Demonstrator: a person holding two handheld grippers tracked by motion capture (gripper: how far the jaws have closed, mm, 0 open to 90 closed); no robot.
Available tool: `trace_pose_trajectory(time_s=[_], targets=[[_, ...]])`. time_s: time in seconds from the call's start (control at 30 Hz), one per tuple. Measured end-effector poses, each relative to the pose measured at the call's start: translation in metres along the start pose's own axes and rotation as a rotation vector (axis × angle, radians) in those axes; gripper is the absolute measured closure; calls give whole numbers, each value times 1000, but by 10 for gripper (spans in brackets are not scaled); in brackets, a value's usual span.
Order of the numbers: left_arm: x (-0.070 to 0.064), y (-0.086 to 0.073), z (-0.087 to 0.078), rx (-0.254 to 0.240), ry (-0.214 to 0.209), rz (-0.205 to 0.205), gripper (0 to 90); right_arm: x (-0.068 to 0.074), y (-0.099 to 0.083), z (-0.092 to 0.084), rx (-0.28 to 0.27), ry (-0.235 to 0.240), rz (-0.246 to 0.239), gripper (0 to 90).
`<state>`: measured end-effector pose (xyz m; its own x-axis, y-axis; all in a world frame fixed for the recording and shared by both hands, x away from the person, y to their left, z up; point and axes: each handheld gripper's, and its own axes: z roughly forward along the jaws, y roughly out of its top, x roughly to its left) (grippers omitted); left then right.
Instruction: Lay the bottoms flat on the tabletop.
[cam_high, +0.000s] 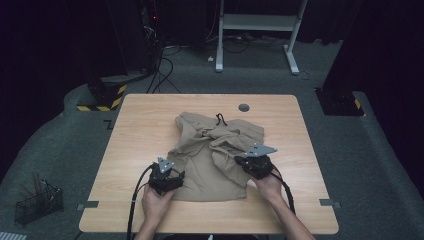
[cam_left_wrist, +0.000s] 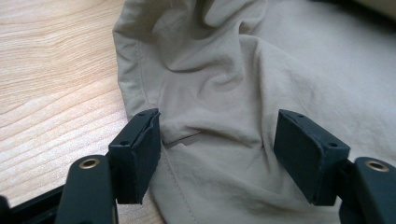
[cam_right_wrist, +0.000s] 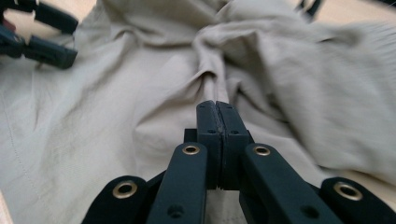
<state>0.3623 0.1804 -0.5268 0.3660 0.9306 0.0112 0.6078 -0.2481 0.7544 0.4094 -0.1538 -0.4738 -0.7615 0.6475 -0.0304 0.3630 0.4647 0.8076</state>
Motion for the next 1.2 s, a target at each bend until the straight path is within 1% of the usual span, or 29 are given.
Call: trace_pose_trajectory(time_s=[0.1, 0.17, 0.23, 0.3, 0.37, 0.4, 0.47, 0.53, 0.57, 0.6, 0.67, 0.73, 0.8, 0.83, 0.87, 0.9, 0.93, 0.97, 1.0, 1.03, 1.07, 1.1, 1.13, 1.2], targets=[[0, 0, 0, 0, 1, -1, 318, -8, -2, -19, -32, -34, 9, 895], [0, 0, 0, 0, 0, -1, 318, -14, -6, -32, -52, -60, 26, 894], [0, 0, 0, 0, 0, -1, 317, -19, -12, -40, -59, -75, 43, 894], [0, 0, 0, 1, 0, 0, 317, -23, -21, -44, -46, -80, 63, 893], [0, 0, 0, 0, 0, 0, 317, -23, -34, -41, 1, -75, 77, 888], [0, 0, 0, 0, 1, 1, 316, -23, -38, -39, 18, -67, 82, 870], [0, 0, 0, 0, 1, 0, 316, -21, -43, -37, 21, -61, 93, 757], [0, 0, 0, 0, 1, 0, 316, -18, -40, -36, -3, -43, 114, 665], [0, 0, 0, 0, 1, 0, 316, -15, -35, -35, -25, -34, 113, 623], [0, 0, 0, -1, 1, 0, 316, -12, -31, -34, -37, -23, 106, 603], [0, 0, 0, -1, 2, 0, 316, -2, -19, -28, -51, -1, 67, 571], [0, 0, 0, 0, 2, 0, 316, 7, -5, -18, -55, 16, 33, 552], [0, 0, 0, 0, 2, 0, 316, 11, 4, -9, -60, 48, 37, 549], [0, 0, 0, -1, 2, -1, 316, 14, 9, -3, -51, 59, 42, 546], [0, 0, 0, -1, 3, -2, 316, 20, 14, 5, -26, 37, 25, 547], [0, 0, 0, -1, 3, -1, 316, 26, 17, 13, 7, 3, -3, 556], [0, 0, 0, -2, 3, -1, 316, 31, 19, 19, 31, -19, -25, 568], [-1, 0, 0, -2, 3, 0, 316, 37, 19, 27, 57, -42, -47, 604], [0, 0, 0, -1, 2, 0, 316, 40, 19, 36, 88, -42, -53, 666], [0, 0, 0, -2, 2, 0, 316, 39, 17, 42, 107, -31, -49, 742], [0, 0, 0, -1, 1, 0, 315, 39, 16, 45, 121, -32, -43, 800], [-1, 0, 0, -2, 1, 0, 314, 37, 14, 47, 129, -39, -48, 874], [-1, 0, 0, -1, 0, 1, 314, 35, 12, 46, 132, -38, -51, 891], [-1, 0, 0, -2, 0, -1, 314, 31, 8, 39, 115, -38, -48, 898]])
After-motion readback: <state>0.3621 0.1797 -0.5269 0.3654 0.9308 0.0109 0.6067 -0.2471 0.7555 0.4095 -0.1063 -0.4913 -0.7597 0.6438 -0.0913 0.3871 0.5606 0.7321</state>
